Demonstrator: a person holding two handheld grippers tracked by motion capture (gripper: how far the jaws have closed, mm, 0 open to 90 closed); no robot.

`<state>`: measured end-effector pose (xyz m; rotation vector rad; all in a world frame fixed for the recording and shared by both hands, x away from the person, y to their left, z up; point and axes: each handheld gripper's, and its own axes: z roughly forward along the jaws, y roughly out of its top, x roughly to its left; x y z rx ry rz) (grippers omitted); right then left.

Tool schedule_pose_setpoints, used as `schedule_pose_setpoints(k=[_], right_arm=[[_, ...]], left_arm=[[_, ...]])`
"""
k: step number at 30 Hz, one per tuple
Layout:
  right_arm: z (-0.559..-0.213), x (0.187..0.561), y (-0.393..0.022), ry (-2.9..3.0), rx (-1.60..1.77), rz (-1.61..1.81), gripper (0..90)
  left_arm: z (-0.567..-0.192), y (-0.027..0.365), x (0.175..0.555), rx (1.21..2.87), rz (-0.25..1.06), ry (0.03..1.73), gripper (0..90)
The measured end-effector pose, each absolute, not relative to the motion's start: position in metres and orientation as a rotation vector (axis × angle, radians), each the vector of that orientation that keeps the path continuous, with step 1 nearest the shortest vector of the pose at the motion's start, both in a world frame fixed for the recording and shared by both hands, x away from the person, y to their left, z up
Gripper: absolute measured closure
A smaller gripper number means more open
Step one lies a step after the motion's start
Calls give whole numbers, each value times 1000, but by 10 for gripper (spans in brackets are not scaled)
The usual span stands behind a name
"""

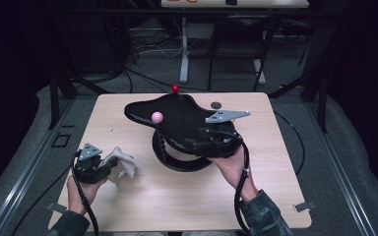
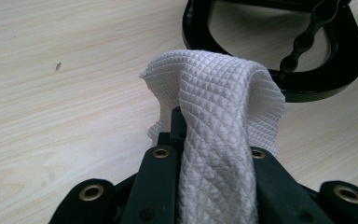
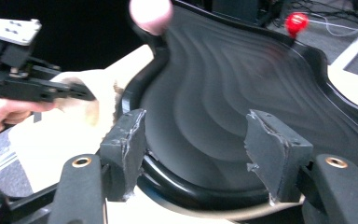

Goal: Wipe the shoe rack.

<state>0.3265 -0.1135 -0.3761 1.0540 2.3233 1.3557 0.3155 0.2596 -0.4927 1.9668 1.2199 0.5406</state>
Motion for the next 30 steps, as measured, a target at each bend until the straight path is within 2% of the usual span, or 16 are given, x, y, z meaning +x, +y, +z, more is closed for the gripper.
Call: schedule_pose_setpoints(k=[3,6,12,30], right_arm=[[-376,323,-99,2353,1016,1337,398],[-381,321,-86,2383,983,1282,485],[-383,316,-85,2374,943,1278,566],[-380,310,-120,2320,963,1236,617]], left_arm=[[-493,260,316,1962,541,1220,820],[-493,261,315,1961,541,1221,820],[-493,263,315,1960,540,1223,820],[-493,262,316,1965,541,1224,820]])
